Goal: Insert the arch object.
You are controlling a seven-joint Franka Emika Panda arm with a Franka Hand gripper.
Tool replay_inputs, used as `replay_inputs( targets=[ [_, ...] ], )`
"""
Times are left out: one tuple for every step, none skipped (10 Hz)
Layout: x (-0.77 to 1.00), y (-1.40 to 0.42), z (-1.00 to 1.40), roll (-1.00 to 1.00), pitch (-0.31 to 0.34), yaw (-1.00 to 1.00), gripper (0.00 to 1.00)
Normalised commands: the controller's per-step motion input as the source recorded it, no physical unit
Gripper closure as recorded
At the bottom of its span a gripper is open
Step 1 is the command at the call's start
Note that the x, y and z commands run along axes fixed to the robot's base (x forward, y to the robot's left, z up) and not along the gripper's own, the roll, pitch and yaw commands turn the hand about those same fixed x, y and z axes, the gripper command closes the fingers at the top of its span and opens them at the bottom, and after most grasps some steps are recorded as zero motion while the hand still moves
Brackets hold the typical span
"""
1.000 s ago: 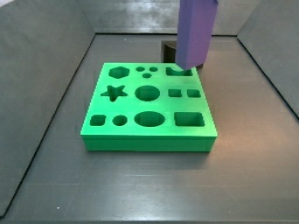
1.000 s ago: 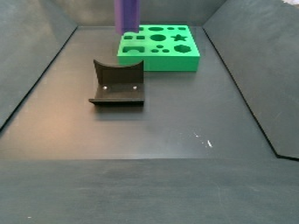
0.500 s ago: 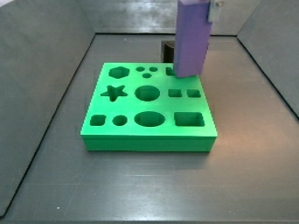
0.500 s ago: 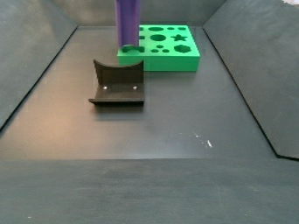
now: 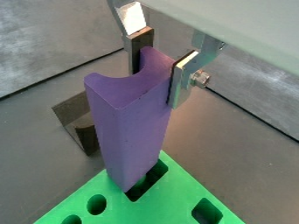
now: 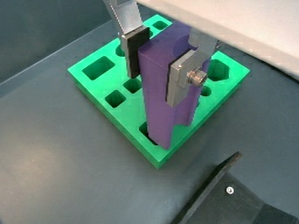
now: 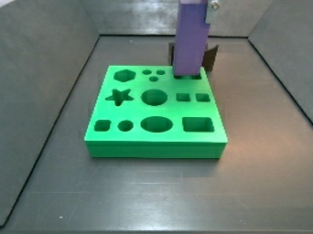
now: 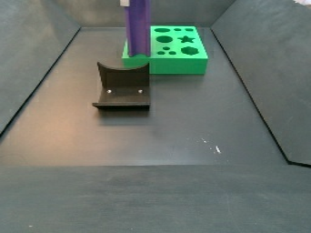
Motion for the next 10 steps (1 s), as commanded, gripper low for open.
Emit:
replay_inputs(
  targets=[
    [0.13,-0.15,-0.25,-0.34,0.0,0.0,1.0],
    [0.26,-0.13,-0.28,-0.38,0.0,-0.07,1.0],
    [0.22,0.0,-0.36,-0.23,0.0,0.0,1.0],
    [0.11,0.09,-0.43,-0.32,-0.01,-0.04,1.0],
    [0.15,0.17,-0.48,-0.29,-0.011,-0.25,1.0],
    [0.23,0.13,-0.43,-0.22,0.0,-0.35,1.0],
    [0.09,0.05,-0.35,-0.19,-0.027,-0.31,1.0],
    [0.0,0.0,-0.27,-0.08,-0.071,-0.18,1.0],
    [0.0,0.0,-0.19,0.0,-0.064,-0.02,1.0],
    [0.0,-0.04,-0.17,0.04,-0.056,0.0,1.0]
  ],
)
